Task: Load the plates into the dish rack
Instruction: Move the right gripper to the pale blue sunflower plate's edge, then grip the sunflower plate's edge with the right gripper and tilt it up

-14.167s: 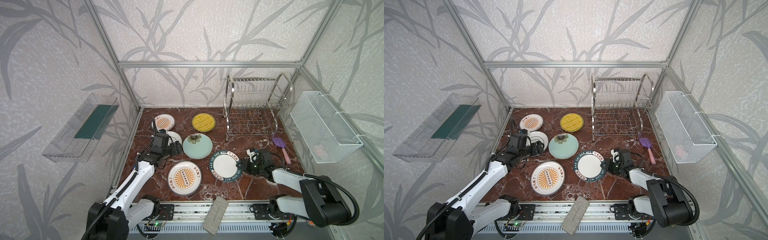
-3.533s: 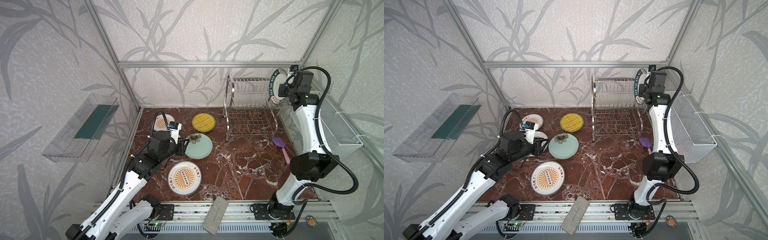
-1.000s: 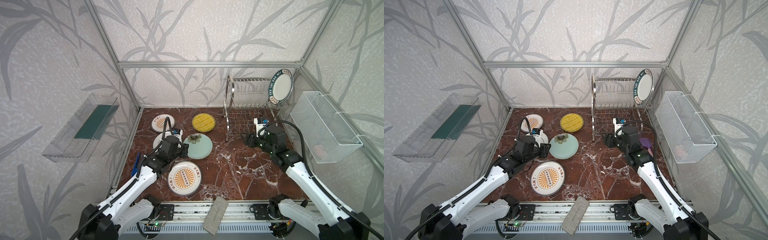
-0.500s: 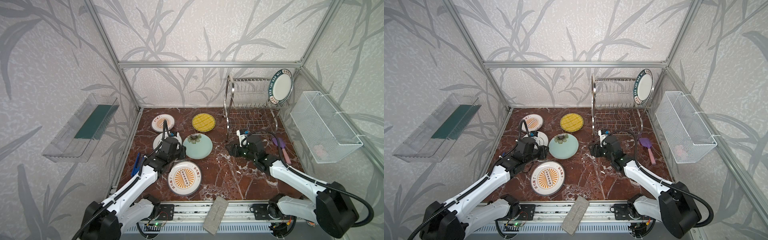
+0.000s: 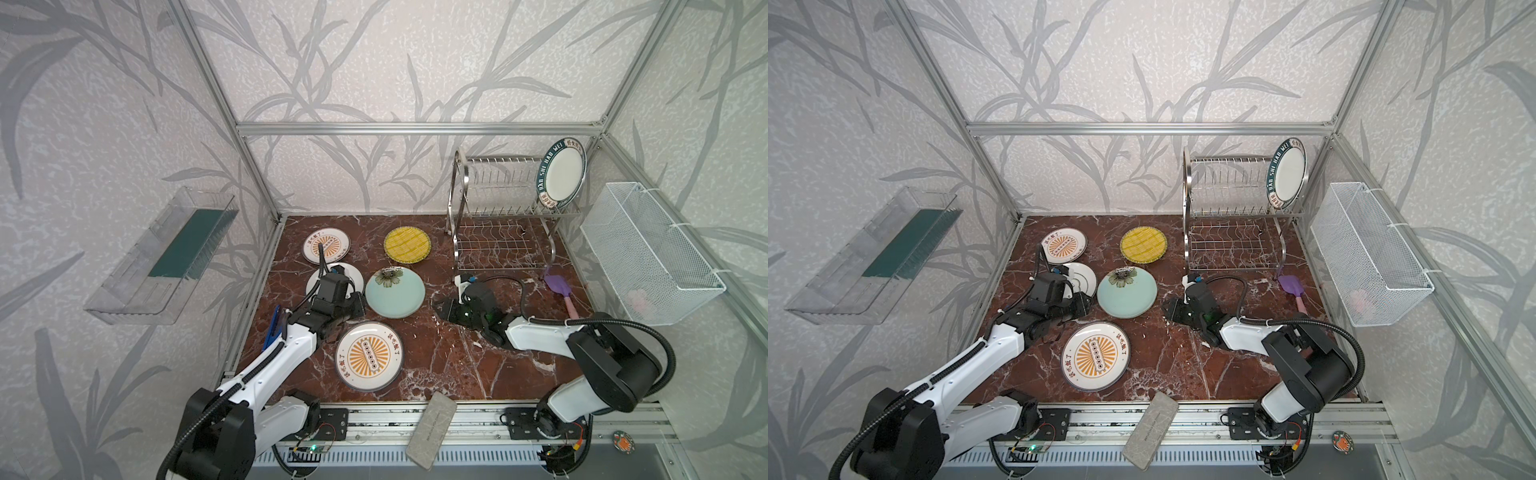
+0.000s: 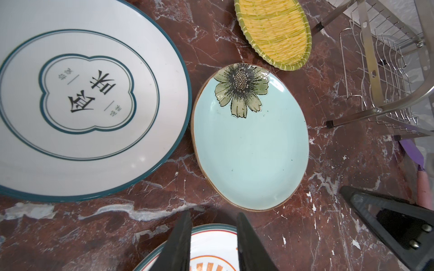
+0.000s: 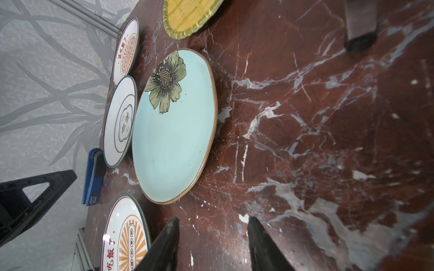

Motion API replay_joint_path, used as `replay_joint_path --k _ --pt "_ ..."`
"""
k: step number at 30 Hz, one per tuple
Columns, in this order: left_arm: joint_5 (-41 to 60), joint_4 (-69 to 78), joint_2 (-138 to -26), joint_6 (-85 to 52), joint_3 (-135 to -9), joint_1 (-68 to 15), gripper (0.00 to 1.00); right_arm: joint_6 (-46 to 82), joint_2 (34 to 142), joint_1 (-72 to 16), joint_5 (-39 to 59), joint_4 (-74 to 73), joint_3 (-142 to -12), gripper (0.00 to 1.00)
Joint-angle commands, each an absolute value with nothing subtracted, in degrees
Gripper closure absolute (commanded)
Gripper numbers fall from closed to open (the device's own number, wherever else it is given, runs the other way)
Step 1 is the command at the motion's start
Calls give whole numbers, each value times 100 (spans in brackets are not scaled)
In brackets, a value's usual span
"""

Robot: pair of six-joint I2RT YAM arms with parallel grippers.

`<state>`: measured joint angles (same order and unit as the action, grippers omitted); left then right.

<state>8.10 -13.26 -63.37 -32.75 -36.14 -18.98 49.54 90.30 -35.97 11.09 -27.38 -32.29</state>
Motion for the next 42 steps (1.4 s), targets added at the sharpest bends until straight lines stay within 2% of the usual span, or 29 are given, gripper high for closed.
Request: replay_joint_path --k 1,9,22,27,32,38,42 --pt "1015 -1161 -6319 -3404 -3538 -1870 68 5241 9356 -3669 1178 -3250 -3339 52" --pt "1018 -1194 -6302 -3410 -3525 -1860 68 5463 10240 -3675 1422 -3894 -3545 52" --pt "1024 -1181 -6245 -3394 -3498 -1863 69 5937 11079 -3693 1500 -4555 -3906 54" --pt "1010 -1187 -6227 -3397 -3483 -1863 69 6165 11328 -3741 1404 -4742 -4103 61" --pt "988 -1187 -6180 -3402 -3463 -1859 69 6132 11301 -3818 1271 -4575 -4244 64" --pt "911 -1196 -6143 -3390 -3437 -1863 69 6217 11372 -3832 1191 -4582 -4300 77" --pt "931 -1187 -6144 -3389 -3430 -1863 69 6366 11476 -3833 1204 -4757 -4281 81"
